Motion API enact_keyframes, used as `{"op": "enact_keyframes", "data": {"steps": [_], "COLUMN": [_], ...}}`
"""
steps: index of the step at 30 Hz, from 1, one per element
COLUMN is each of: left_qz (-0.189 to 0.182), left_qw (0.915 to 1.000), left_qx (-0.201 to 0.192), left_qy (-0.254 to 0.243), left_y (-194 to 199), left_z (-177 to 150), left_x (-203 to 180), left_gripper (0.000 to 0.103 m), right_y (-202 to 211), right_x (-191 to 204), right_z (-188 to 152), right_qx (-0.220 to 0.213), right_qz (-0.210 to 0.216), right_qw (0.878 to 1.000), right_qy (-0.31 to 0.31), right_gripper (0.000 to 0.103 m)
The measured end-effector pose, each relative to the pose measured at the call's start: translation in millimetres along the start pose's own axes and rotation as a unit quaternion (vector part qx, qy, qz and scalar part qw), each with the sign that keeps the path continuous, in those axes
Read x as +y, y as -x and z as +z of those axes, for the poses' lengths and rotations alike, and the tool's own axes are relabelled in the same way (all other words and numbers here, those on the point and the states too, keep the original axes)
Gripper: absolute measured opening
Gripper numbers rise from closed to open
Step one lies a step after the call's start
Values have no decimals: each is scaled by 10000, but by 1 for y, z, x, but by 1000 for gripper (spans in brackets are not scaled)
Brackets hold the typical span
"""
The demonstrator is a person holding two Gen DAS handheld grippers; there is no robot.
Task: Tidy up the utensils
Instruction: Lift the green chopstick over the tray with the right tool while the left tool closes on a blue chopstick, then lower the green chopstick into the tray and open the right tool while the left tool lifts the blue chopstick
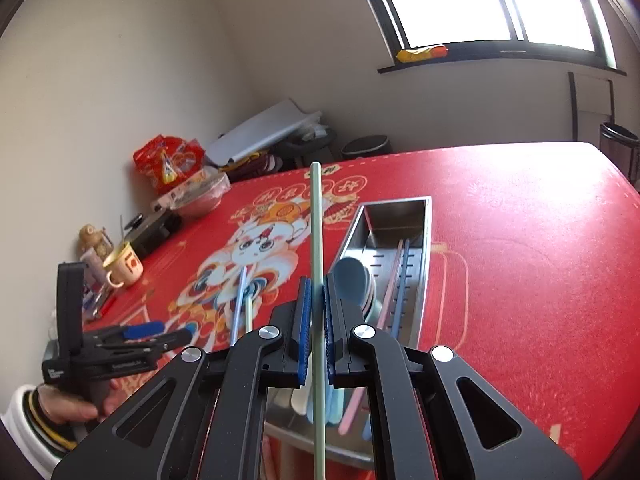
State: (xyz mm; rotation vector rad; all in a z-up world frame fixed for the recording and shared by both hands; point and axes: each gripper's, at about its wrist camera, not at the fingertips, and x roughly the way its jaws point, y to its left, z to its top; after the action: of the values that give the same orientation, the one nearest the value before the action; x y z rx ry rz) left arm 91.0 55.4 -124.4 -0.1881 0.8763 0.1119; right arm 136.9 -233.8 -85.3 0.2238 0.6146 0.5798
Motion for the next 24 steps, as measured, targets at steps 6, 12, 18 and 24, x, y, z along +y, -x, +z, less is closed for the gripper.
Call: {"op": "enact_keyframes", "data": {"steps": [6,12,18,24], "left_qz": [-23,102,195,97], "left_qw": [9986,9989,9979,9968], "left_qx": [123,233,309,410], "left_qy": [515,383,534,680], "left_y": [-24,-40,-52,-61], "left_z": [22,29,29,33], "left_x": [-15,-31,-29,-27], "left_gripper": [45,38,27,25], "right_y": [-1,4,5,8], "right_x": [-27,-42,-44,-46], "right_z": [2,6,6,5], "right_qx": [-57,-42,-37,-93], "right_qz": [293,425,461,469], "right_qw": [9988,9969,9962,9959], "right_qy": [-398,-656,-732,-769], "right_gripper": [6,6,6,6]}}
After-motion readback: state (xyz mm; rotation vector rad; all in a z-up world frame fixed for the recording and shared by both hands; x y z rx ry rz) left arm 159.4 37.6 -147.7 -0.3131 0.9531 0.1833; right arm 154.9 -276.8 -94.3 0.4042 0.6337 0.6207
